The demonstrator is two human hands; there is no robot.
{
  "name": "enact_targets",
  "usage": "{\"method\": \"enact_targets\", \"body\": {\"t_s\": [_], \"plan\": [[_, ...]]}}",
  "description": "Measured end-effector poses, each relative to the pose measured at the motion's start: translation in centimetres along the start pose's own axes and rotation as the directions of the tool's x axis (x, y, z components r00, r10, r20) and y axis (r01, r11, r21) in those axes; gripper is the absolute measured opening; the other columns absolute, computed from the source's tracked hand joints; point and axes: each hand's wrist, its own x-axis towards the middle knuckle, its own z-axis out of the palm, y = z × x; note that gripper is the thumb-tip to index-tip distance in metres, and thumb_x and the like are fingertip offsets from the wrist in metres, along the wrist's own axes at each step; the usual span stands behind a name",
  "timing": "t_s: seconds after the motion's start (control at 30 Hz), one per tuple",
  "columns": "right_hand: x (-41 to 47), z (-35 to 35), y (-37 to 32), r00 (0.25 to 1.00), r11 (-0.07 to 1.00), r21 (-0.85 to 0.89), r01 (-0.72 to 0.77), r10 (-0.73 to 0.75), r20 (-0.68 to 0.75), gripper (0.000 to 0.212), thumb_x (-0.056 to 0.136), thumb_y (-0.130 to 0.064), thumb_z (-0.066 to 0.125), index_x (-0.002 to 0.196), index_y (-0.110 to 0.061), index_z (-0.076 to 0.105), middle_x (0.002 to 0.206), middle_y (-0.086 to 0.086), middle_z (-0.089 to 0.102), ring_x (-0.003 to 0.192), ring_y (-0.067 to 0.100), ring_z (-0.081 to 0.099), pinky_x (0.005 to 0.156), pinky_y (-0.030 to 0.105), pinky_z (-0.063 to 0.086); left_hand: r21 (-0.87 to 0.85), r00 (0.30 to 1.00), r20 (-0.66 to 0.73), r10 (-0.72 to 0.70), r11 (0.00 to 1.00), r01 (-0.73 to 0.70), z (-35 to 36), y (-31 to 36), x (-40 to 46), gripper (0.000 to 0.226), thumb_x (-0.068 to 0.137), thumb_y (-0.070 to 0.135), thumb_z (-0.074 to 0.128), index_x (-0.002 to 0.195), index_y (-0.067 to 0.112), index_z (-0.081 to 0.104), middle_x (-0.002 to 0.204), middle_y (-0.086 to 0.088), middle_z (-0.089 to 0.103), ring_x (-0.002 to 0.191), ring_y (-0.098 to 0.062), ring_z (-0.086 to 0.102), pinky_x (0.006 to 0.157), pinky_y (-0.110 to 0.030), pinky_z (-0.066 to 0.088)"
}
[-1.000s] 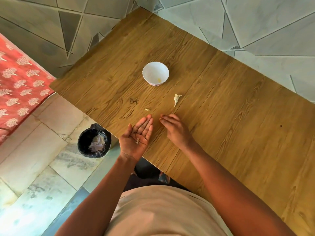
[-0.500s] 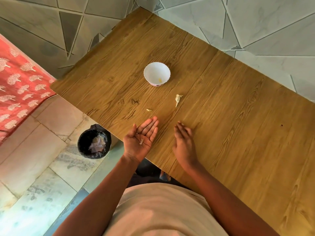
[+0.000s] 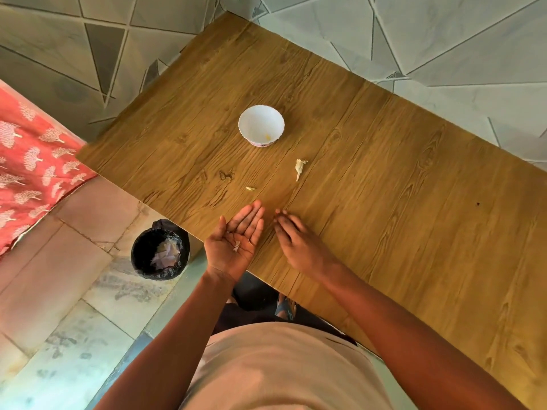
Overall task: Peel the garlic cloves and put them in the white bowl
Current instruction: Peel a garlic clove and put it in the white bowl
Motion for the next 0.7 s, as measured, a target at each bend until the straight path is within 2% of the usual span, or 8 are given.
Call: {"method": "enact_targets", "body": {"t_s": [0.07,0.13,0.2,0.27,0.37,0.5,0.7], "plan": [[-1.9,-0.4,0.2,0.998,0.998,0.026,0.056,-0.056,-0.017,0.046,0.088,-0.002,0.057,0.133,0.007,0.058,0.144,0.023,0.054,0.135,0.036,0.049,0.102,0.043,0.053,0.000,1.000,-0.001,0.008,1.000,-0.008,0.1,0.0,0.0,0.066,0.108,0.038,0.025,0.121,-0.010,0.068,0.145,-0.027,0.054,0.134,-0.039,0.056,0.111,-0.045,0.045],[-2.7,-1.0,0.5,0.997,0.991,0.132,0.005,0.004,-0.074,0.044,0.084,0.002,0.062,0.129,0.003,0.063,0.136,0.019,0.061,0.127,0.033,0.057,0.091,0.040,0.060,0.004,1.000,-0.003,0.013,1.000,-0.013,0.2,-0.1,-0.1,0.067,0.108,0.039,0.025,0.119,-0.010,0.070,0.144,-0.027,0.055,0.134,-0.038,0.056,0.111,-0.045,0.046],[-2.8,-1.7,0.8,0.967,0.938,0.295,-0.180,0.224,-0.122,0.046,0.084,0.005,0.065,0.130,0.000,0.063,0.130,0.016,0.064,0.122,0.032,0.059,0.088,0.039,0.060,0.007,1.000,-0.006,0.015,1.000,-0.015,0.3,-0.1,-0.1,0.068,0.109,0.039,0.023,0.119,-0.010,0.070,0.144,-0.027,0.056,0.134,-0.038,0.056,0.111,-0.045,0.046],[-2.5,-2.1,1.1,0.883,0.844,0.393,-0.364,0.447,-0.143,0.043,0.087,0.002,0.067,0.129,-0.003,0.065,0.124,0.012,0.062,0.118,0.027,0.056,0.086,0.034,0.060,0.006,1.000,-0.010,0.016,1.000,-0.016,0.3,-0.2,-0.2,0.069,0.109,0.039,0.023,0.119,-0.010,0.070,0.144,-0.026,0.056,0.134,-0.037,0.056,0.111,-0.044,0.046],[-2.1,-1.8,0.8,0.788,0.705,0.524,-0.478,0.607,-0.098,0.036,0.090,-0.003,0.070,0.126,-0.008,0.068,0.118,-0.001,0.052,0.115,0.017,0.048,0.084,0.030,0.059,0.015,1.000,-0.012,0.017,1.000,-0.017,0.3,-0.2,-0.3,0.068,0.109,0.039,0.023,0.119,-0.009,0.070,0.144,-0.026,0.056,0.134,-0.037,0.056,0.111,-0.044,0.046],[-1.5,-1.5,0.1,0.750,0.612,0.634,-0.473,0.657,-0.074,0.031,0.084,0.000,0.077,0.113,-0.007,0.074,0.106,-0.009,0.051,0.104,0.014,0.055,0.079,0.021,0.056,0.016,1.000,-0.014,0.026,1.000,-0.026,0.3,-0.3,-0.4,0.068,0.109,0.039,0.023,0.119,-0.010,0.069,0.143,-0.027,0.056,0.134,-0.038,0.056,0.110,-0.044,0.047],[-0.6,-1.1,-0.5,0.768,0.588,0.681,-0.437,0.638,-0.059,0.022,0.080,0.010,0.075,0.095,-0.006,0.077,0.100,0.000,0.063,0.090,0.008,0.068,0.072,0.018,0.059,0.016,0.999,-0.008,0.031,0.999,-0.031,0.0,-0.5,-0.3,0.068,0.109,0.039,0.023,0.122,-0.010,0.068,0.145,-0.027,0.054,0.136,-0.038,0.054,0.112,-0.044,0.045]]}}
